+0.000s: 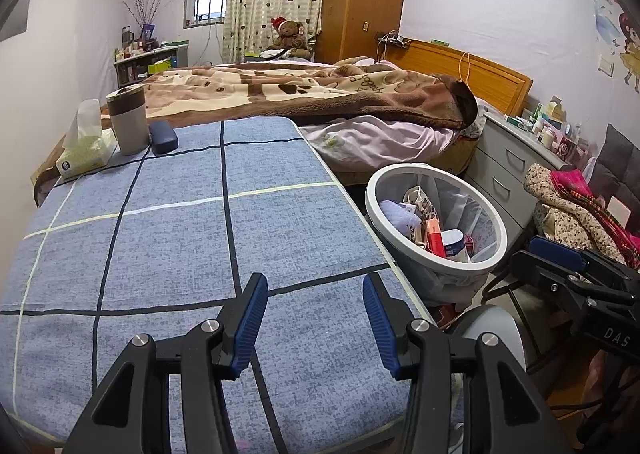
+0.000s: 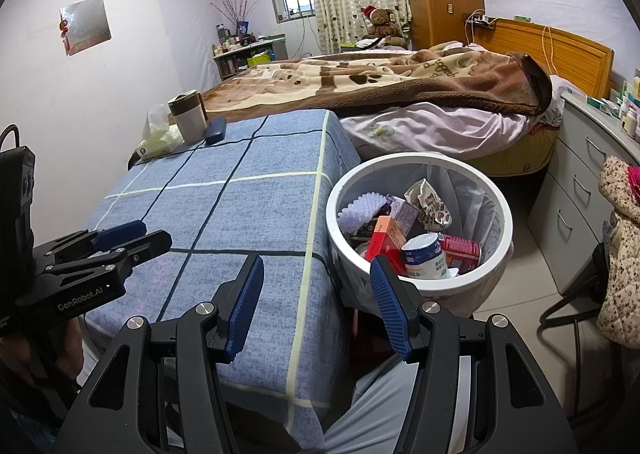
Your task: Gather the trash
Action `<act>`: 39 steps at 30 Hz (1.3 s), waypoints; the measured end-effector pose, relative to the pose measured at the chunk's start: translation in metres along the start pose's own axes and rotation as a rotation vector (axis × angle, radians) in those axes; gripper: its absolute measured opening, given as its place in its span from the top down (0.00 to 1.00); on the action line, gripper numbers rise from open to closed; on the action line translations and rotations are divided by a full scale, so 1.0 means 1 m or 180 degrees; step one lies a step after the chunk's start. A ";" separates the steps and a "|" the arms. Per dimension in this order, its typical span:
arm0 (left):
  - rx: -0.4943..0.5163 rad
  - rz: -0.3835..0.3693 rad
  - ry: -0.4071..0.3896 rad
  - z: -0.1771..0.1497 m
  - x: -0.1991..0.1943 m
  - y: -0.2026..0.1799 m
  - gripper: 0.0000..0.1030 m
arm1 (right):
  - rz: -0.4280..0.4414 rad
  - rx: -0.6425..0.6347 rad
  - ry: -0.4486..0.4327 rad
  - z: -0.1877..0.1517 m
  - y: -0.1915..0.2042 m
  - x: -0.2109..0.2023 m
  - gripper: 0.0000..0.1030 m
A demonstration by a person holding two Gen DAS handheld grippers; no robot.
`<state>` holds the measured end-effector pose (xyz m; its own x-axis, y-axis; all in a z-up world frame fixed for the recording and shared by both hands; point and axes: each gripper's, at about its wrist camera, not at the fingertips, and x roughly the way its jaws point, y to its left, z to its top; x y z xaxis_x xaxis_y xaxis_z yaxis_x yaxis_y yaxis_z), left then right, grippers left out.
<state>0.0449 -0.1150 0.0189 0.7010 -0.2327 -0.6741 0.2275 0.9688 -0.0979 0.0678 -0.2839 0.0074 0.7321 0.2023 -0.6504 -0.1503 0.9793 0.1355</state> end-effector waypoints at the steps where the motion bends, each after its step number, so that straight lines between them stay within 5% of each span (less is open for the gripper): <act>1: 0.0000 0.0004 -0.0001 0.000 0.000 0.000 0.52 | 0.0001 0.0001 -0.0002 0.000 0.000 0.000 0.45; 39: -0.0018 0.0065 0.0047 -0.002 0.002 0.004 0.52 | 0.0010 -0.0001 0.0006 -0.002 0.004 0.001 0.45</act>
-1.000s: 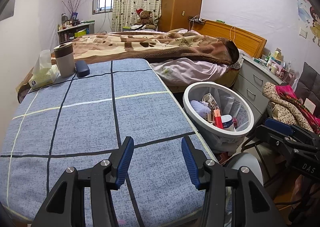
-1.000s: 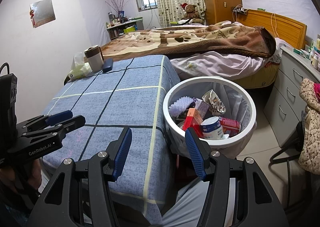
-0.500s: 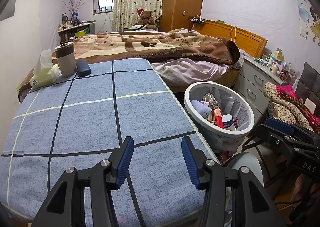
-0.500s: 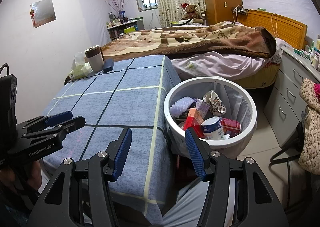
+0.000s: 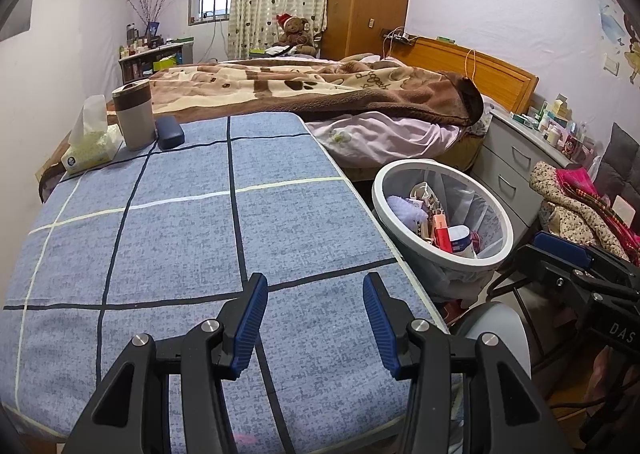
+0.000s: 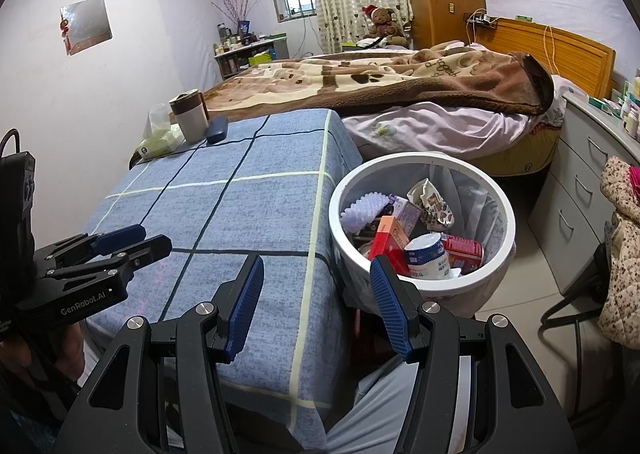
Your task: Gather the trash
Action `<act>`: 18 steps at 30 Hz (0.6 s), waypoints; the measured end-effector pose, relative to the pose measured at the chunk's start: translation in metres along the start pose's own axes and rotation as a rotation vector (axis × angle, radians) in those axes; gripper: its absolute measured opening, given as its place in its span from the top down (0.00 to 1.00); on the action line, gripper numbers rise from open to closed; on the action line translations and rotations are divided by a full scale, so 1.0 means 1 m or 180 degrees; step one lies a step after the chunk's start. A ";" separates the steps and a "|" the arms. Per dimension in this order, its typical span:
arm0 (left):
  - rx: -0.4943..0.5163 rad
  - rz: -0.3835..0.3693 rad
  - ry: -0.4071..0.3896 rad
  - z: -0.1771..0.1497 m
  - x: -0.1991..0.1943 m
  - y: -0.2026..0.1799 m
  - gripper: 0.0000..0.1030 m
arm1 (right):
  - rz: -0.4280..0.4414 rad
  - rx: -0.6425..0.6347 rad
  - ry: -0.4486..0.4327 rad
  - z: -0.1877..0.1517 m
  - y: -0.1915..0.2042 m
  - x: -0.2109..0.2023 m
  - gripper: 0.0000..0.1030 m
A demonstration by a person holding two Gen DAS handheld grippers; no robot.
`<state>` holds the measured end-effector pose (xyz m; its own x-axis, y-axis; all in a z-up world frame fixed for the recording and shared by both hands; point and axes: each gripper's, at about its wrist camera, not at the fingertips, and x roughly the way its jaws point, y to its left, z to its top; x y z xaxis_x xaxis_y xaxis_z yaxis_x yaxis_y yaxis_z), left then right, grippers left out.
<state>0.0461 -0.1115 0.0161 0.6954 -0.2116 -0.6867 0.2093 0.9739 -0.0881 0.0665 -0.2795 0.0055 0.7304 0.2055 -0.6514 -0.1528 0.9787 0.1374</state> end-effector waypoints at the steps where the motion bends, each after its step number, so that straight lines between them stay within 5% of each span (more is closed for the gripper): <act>1: -0.0007 0.0001 0.0004 0.000 0.000 0.000 0.52 | 0.0002 0.0004 -0.0002 0.000 -0.001 0.000 0.45; 18: -0.0053 0.0042 0.0023 -0.005 0.003 0.001 0.52 | 0.0029 -0.0007 0.0010 -0.002 0.005 0.004 0.45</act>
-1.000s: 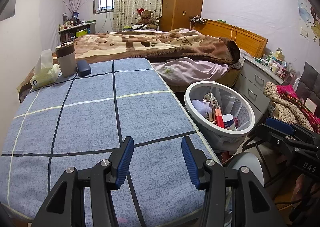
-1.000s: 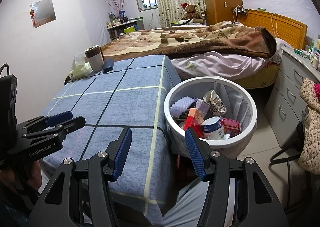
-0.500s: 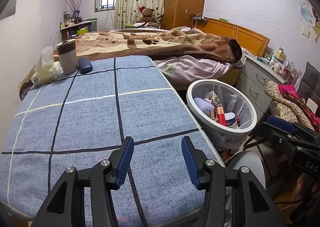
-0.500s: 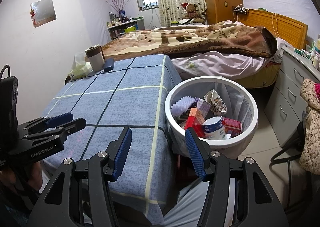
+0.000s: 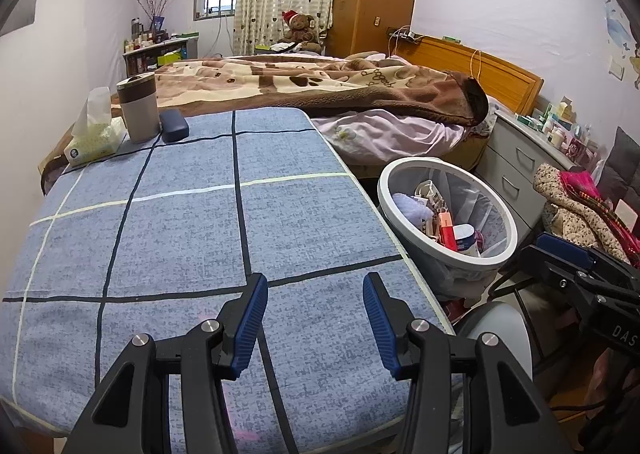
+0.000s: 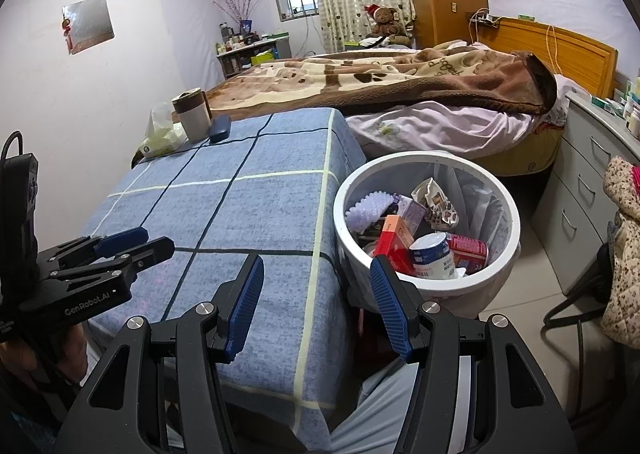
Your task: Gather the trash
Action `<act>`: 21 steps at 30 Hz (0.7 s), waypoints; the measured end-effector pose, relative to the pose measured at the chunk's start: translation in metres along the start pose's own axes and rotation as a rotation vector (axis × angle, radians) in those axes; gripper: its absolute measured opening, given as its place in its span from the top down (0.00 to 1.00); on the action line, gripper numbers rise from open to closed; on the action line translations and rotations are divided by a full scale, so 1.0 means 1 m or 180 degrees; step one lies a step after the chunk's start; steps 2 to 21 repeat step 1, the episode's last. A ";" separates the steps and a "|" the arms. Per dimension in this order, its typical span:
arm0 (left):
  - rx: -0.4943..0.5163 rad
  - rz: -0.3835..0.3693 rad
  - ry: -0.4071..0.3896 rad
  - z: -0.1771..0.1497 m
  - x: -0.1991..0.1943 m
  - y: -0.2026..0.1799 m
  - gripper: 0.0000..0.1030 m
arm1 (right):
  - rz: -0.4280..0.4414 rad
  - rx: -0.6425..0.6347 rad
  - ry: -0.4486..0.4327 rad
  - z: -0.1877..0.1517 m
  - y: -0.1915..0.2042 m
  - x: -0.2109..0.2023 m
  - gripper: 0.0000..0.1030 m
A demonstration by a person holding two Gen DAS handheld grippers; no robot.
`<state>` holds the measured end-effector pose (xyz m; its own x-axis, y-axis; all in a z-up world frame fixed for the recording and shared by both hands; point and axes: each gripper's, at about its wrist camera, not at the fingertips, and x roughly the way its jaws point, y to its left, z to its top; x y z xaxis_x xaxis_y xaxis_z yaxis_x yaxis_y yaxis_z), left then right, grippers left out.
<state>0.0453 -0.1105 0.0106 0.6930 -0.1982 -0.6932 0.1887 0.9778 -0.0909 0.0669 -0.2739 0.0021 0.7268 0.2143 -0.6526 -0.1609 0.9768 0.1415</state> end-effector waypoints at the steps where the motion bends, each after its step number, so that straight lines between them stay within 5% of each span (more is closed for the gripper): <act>1: -0.0004 0.0002 0.0001 0.000 0.000 0.001 0.52 | 0.0000 0.0004 0.0001 0.000 0.000 0.000 0.45; 21: -0.0004 0.0002 0.0001 0.000 0.000 0.001 0.52 | 0.0000 0.0004 0.0001 0.000 0.000 0.000 0.45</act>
